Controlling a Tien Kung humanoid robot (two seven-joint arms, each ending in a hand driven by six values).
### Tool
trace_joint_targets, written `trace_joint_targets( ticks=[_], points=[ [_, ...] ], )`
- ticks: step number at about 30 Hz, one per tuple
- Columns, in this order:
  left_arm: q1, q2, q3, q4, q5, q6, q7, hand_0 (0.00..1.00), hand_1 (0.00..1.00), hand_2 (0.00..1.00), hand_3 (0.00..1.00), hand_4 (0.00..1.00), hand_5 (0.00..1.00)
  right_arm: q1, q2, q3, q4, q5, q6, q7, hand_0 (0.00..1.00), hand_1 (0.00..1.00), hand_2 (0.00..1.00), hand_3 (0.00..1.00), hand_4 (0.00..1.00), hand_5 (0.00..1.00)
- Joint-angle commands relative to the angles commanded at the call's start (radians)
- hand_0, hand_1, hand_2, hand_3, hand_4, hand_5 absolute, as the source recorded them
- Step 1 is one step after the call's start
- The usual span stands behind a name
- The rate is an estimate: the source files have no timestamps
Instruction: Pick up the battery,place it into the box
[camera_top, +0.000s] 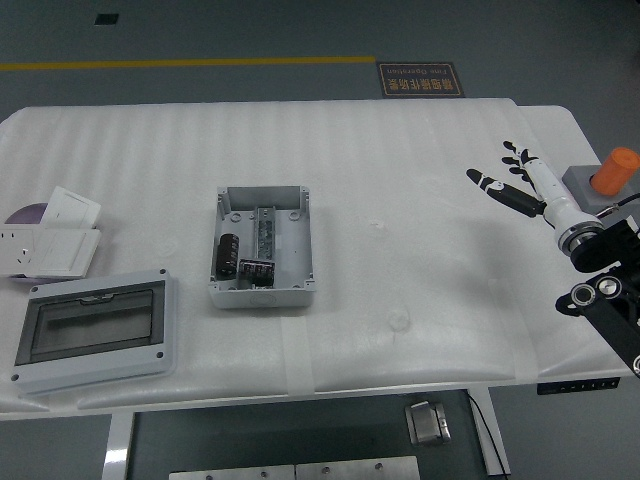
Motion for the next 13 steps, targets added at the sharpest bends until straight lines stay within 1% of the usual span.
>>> trace_joint_targets(
  ticks=[3,4,9,10,13],
  points=[
    [0.003,-0.002,-0.005,0.0,-0.004,0.001,0.0,0.648,0.655,0.517,0.557,0.494,0.377,0.003,0.003,-0.008,0.0,0.0,-0.025,0.002,0.898,0.871,0.896,0.998,0.979,0.899],
    [0.005,-0.003,-0.007,0.0,-0.005,0.002,0.0,0.648,0.654,0.518,0.557,0.495,0.378,0.003,0.003,-0.009,0.001,0.001,-0.032,0.004,0.898,0.878,0.908,0.998,0.973,0.869],
    [0.008,-0.01,-0.017,0.0,-0.008,0.003,0.002,0.648,0.654,0.518,0.557,0.495,0.378,0.003,0.004,-0.006,0.009,0.007,-0.064,0.018,0.898,0.878,0.908,0.998,0.973,0.869],
    [0.008,-0.011,-0.017,0.0,-0.008,0.003,0.002,0.647,0.651,0.517,0.556,0.497,0.38,0.003,0.004,-0.005,0.01,0.007,-0.069,0.021,0.874,0.866,0.93,0.998,0.931,0.812],
    [0.005,-0.017,-0.015,0.0,-0.011,0.004,0.0,0.647,0.651,0.517,0.556,0.497,0.38,0.005,0.002,0.0,0.014,0.005,-0.088,0.03,0.874,0.866,0.93,0.998,0.931,0.812]
  ],
)
